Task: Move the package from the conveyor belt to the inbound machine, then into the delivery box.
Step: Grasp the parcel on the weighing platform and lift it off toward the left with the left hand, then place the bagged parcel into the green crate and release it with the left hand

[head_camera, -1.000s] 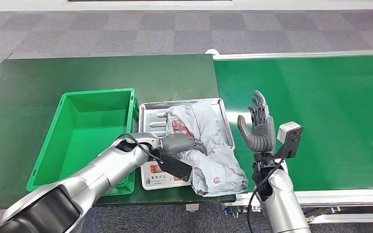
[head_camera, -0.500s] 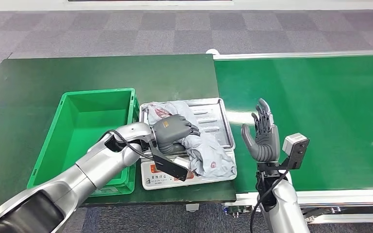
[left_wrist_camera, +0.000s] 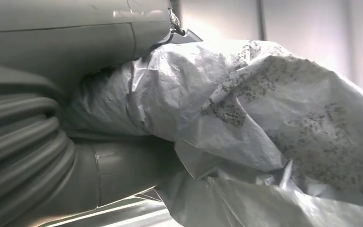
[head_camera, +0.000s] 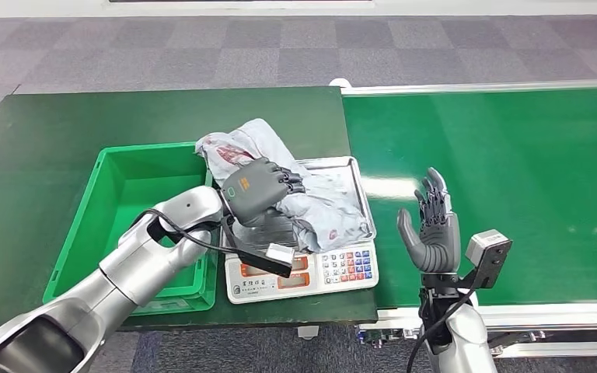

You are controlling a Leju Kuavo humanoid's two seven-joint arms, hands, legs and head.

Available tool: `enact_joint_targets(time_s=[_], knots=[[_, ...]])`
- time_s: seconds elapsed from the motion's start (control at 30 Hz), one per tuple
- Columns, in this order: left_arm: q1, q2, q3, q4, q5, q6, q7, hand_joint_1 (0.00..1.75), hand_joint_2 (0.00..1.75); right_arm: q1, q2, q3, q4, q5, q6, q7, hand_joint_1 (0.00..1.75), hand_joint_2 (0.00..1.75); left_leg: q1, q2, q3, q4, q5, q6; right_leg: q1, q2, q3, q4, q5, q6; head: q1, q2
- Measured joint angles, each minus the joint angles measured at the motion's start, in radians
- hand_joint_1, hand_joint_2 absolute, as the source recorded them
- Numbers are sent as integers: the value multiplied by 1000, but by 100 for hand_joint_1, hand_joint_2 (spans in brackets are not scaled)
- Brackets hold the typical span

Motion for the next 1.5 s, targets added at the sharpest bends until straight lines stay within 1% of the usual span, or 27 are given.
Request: enact_joint_targets(time_s=[0.13, 0.27, 0.3, 0.37, 0.4, 0.43, 0.5, 0.57, 0.63, 0.7, 0.77, 0.87, 0.97, 1.07, 1.17, 1.23, 1.3, 1.37, 1.5], knots=[[26, 26, 51, -2, -55, 55, 70, 175, 175, 18, 7, -17, -23, 11, 1, 7, 0, 175, 0, 1, 0, 0, 0, 0, 0, 0, 0, 0, 0, 0, 0, 0], [57, 59, 126, 7, -88, 101, 73, 175, 175, 40, 12, -37, -44, 21, 4, 9, 0, 175, 0, 1, -1, 0, 0, 0, 0, 1, -2, 1, 0, 0, 0, 0], [65, 68, 140, 10, -110, 111, 95, 175, 175, 43, 13, -41, -48, 23, 2, 9, 0, 175, 0, 0, -1, 0, 0, 0, 0, 0, -1, 1, 0, 0, 0, 0], [90, 91, 172, 19, -190, 161, 183, 175, 175, 52, 14, -48, -59, 26, -1, 9, 0, 175, 0, 0, -2, -1, 0, 0, 0, 0, -1, 1, 0, 0, 0, 0], [107, 106, 198, 29, -239, 201, 227, 175, 175, 58, 14, -53, -66, 27, -3, 9, 0, 175, 0, 1, -2, -1, 0, 0, 0, 1, -2, 1, 0, 0, 0, 0], [127, 120, 231, 43, -280, 241, 253, 175, 175, 67, 14, -59, -74, 28, -3, 8, 0, 175, 0, 3, -1, -1, 0, 0, 0, 3, -3, 1, 0, -1, 0, 0], [163, 142, 303, 72, -331, 300, 258, 175, 175, 84, 15, -73, -88, 29, -3, 8, 0, 175, 0, 6, -2, -1, 0, -1, 0, 5, -5, 1, 0, -1, 0, 0], [191, 153, 360, 90, -356, 319, 252, 175, 175, 95, 15, -83, -97, 29, -2, 8, 0, 175, 0, 4, -2, -1, 0, 0, 0, 4, -5, 1, -1, -1, 0, 0], [216, 157, 400, 98, -392, 324, 271, 175, 175, 98, 16, -87, -103, 30, -2, 7, 0, 175, 0, 1, -3, -1, 0, 0, 0, 1, -5, 1, -1, -1, 0, 0], [252, 160, 438, 97, -443, 340, 313, 175, 175, 103, 17, -90, -110, 32, -4, 6, 0, 175, 0, 2, -3, -1, 0, -1, 0, 1, -4, 1, -1, -1, 0, 0], [308, 161, 486, 86, -480, 371, 347, 175, 175, 115, 18, -94, -119, 33, -6, 5, 0, 175, 0, 5, -3, -1, -1, -1, 0, 5, -5, 1, -1, -1, 0, 0], [396, 157, 570, 52, -524, 424, 374, 175, 175, 133, 18, -101, -128, 33, -8, 3, 0, 175, -1, 6, -2, -1, -1, -1, -1, 7, -5, 1, -1, -1, 0, 0], [450, 147, 639, 15, -567, 438, 391, 175, 175, 137, 19, -104, -130, 34, -8, 0, 0, 175, -2, 4, -1, -2, -2, 0, -2, 4, -4, 1, -3, 0, 0, 0], [487, 139, 676, -7, -586, 435, 408, 175, 175, 137, 19, -104, -130, 36, -9, -4, 0, 175, -2, 3, -1, -3, -2, 0, -2, 2, -3, 1, -4, 0, 0, 0], [507, 134, 693, -24, -592, 432, 459, 175, 175, 137, 21, -104, -130, 36, -10, -6, 0, 175, -2, 2, 0, -3, 0, -1, -2, 1, -3, 2, -3, -1, 0, 0], [514, 133, 696, -33, -593, 432, 481, 87, 175, 137, 21, -104, -130, 36, -12, -6, 0, 175, -2, 2, 0, -3, 0, -2, -2, 1, -3, 2, -3, -2, 0, 0], [518, 132, 699, -40, -587, 429, 476, 0, 175, 137, 22, -104, -130, 36, -12, -6, 0, 175, -2, 2, 0, -3, 1, -2, -2, 1, -3, 2, -2, -2, 0, 0], [524, 128, 704, -50, -556, 416, 440, 0, 175, 137, 22, -104, -130, 35, -12, -6, 0, 175, -2, 2, 0, -3, 0, -2, -2, 1, -3, 2, -2, -2, 0, 0], [548, 117, 716, -89, -435, 382, 345, 0, 175, 137, 22, -104, -130, 28, -12, -7, 0, 175, -2, 2, -1, -2, 0, -2, -2, 2, -3, 2, -3, -2, 0, 0]])
